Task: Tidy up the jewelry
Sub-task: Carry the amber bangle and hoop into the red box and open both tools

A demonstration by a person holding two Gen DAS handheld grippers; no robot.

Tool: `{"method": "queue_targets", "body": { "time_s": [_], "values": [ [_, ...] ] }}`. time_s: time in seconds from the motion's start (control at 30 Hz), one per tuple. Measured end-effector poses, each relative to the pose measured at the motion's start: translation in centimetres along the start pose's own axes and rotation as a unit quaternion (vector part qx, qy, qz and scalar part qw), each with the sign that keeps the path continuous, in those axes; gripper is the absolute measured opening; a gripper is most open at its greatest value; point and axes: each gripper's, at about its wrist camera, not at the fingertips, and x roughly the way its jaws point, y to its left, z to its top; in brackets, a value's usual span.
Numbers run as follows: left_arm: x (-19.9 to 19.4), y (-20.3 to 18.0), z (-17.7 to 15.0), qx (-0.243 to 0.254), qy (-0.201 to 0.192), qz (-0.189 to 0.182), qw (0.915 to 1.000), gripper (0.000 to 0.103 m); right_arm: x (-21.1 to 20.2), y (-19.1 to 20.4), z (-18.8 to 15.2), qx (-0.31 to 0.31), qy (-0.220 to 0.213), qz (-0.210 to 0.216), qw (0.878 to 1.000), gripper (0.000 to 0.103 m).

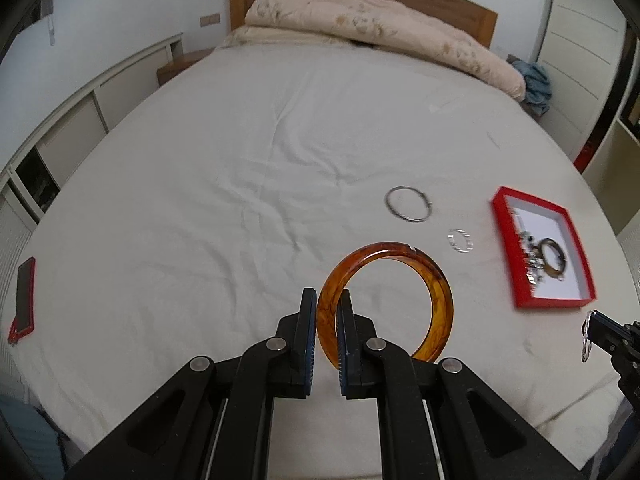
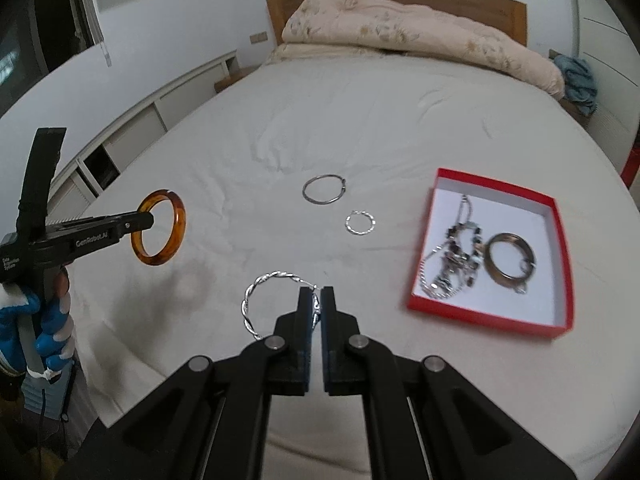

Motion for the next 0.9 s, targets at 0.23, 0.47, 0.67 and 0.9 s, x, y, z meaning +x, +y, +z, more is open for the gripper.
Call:
{"method": "queue_targets", "body": {
  "time_s": [0.23,0.47,0.67,0.9],
  "values": [
    [-4.6,-3.8,-1.4,0.026,-0.032,-0.018,0.999,0.009,-5.7,-1.9,-2.2,0.022,-0.039,-0.017,0.999,0.003],
    [-6.7,-8.8,-1.7,0.067,-0.044,-0.036,0.9961,0.009,-9.7,-4.7,-4.2,0.045,-0.061,-0.037,0.996,0.003],
    [-4.8,-13.4,-1.1,0.104,-0.025,-0.048,0.9931,0.009,-10.0,-9.5,-5.1,0.08,-0.062,-0.049,0.994,0.003],
    [0.2,-18.9,1.2,0.137,0.006,-0.062,0.9886,0.009,-7.1,-15.1,-4.4,0.101,-0.038,-0.068,0.992,0.003]
  ]
}}
